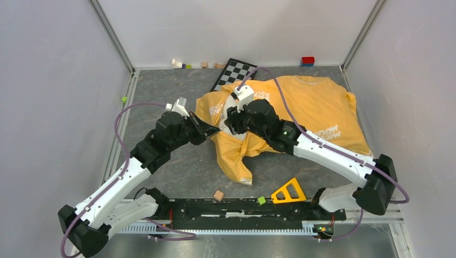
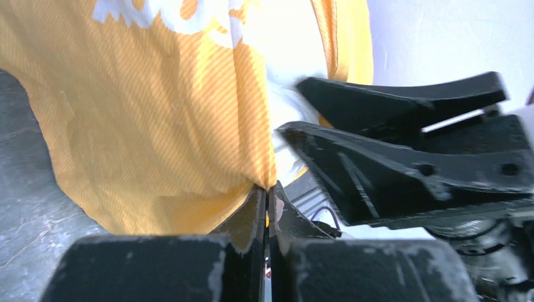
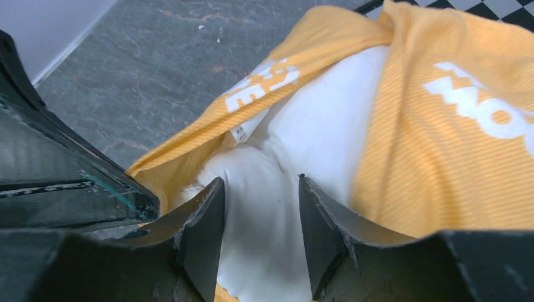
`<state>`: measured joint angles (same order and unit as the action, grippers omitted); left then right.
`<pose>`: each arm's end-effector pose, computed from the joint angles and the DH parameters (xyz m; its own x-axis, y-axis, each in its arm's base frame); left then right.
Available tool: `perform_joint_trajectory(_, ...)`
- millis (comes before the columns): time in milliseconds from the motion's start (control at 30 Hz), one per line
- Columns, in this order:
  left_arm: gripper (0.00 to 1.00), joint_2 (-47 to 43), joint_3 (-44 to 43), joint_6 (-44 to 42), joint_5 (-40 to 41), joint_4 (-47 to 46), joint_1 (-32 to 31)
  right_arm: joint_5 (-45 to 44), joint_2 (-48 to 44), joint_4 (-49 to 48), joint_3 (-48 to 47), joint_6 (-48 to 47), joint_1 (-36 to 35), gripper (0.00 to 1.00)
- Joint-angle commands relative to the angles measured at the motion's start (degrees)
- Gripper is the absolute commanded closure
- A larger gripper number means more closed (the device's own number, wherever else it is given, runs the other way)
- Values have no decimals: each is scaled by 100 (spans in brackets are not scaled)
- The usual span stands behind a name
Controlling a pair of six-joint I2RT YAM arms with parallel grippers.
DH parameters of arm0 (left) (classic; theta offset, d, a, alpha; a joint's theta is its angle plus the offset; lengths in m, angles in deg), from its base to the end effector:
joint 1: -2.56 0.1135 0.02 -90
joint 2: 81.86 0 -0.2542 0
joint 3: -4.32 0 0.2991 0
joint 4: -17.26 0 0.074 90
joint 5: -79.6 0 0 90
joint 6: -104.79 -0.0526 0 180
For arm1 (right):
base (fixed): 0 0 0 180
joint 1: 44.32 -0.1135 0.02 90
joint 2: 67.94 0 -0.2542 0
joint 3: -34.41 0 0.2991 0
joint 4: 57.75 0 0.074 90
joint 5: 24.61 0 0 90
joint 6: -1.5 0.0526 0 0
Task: Put the pillow into the pillowcase
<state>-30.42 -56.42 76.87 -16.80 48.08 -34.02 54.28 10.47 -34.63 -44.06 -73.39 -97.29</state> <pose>0.2167 -0.1681 0.3143 -0.7348 -0.5482 -0.3995 0.0560 0.5379 -0.8412 0.2391 0.3001 0.3136 -0.4041 -0.1109 -0.9080 -0.5917 0.7887 0.1670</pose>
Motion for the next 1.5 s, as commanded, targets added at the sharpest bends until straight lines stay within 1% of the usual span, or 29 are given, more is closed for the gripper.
perform_joint_trajectory(0, 98, -311, 170, -124, 336, 42, 70, 117, -191, -474, -109, 177, 92, 49)
perform_joint_trajectory(33, 98, -333, 215, -113, 381, 52, 72, 192, -183, -537, -117, 185, 87, 47)
perform_joint_trajectory(133, 98, -287, 256, -99, 441, 62, 72, 685, -207, -677, -329, 147, 79, 37)
perform_joint_trajectory(200, 98, -166, 179, -122, 486, 104, 80, 699, -253, -594, -542, 76, 38, 34)
perform_joint_trajectory(233, 98, -123, 157, -126, 496, 98, 85, 564, -266, -464, -647, -20, -13, 32)
perform_joint_trajectory(300, 98, -54, 78, -144, 515, 96, 105, -27, -306, -40, -810, -253, -72, 28)
perform_joint_trajectory(367, 98, -10, -14, -178, 531, 134, 133, -536, -357, 351, -738, -451, -73, 24)
perform_joint_trajectory(533, 98, 88, -366, -407, 522, 260, 190, -1602, -604, 400, 363, -669, -51, 11)
perform_joint_trajectory(633, 98, 255, -726, -658, 445, 282, 195, -1521, -303, 190, 708, -661, 19, 10)
perform_joint_trajectory(700, 98, 580, -1241, -954, 323, 422, 216, -1316, 72, 19, 774, -627, 16, 10)
perform_joint_trajectory(800, 98, 1210, -2580, -1538, -17, 843, 221, -1339, 743, -74, 682, -459, 24, 11)
perform_joint_trajectory(833, 98, 1429, -3045, -1626, -130, 995, 221, -1307, 943, -127, 646, -385, 36, 11)
perform_joint_trajectory(900, 98, 1718, -3658, -1673, -374, 1072, 175, -1248, 1277, -191, 533, -167, 77, 12)
perform_joint_trajectory(967, 98, 1894, -4009, -1664, -423, 1119, 1, -1083, 1520, -297, 453, 44, 124, 12)
perform_joint_trajectory(1033, 98, 1874, -3871, -1572, -258, 1113, -188, -815, 1568, -504, 524, 272, 185, 12)
perform_joint_trajectory(1067, 98, 1783, -3561, -1481, -214, 1049, -200, -709, 1463, -680, 662, 343, 198, 11)
perform_joint_trajectory(1167, 98, 1273, -2316, -1128, 44, 681, -171, -468, 972, -1109, 1137, 511, 258, 11)
perform_joint_trajectory(1233, 98, 986, -1405, -932, 32, 367, -157, -361, 591, -1348, 1364, 613, 293, 10)
perform_joint_trajectory(1300, 98, 842, -766, -834, -72, 70, -153, -247, 286, -1487, 1519, 695, 292, 11)
perform_joint_trajectory(1367, 98, 783, -361, -850, -224, -151, -157, -168, 52, -1527, 1574, 760, 287, 11)
perform_joint_trajectory(1433, 97, 748, -176, -970, -254, -97, -149, -136, -159, -1507, 1574, 791, 287, 12)
perform_joint_trajectory(1467, 93, 715, -127, -1049, -224, -36, -151, -123, -272, -1485, 1548, 788, 281, 12)
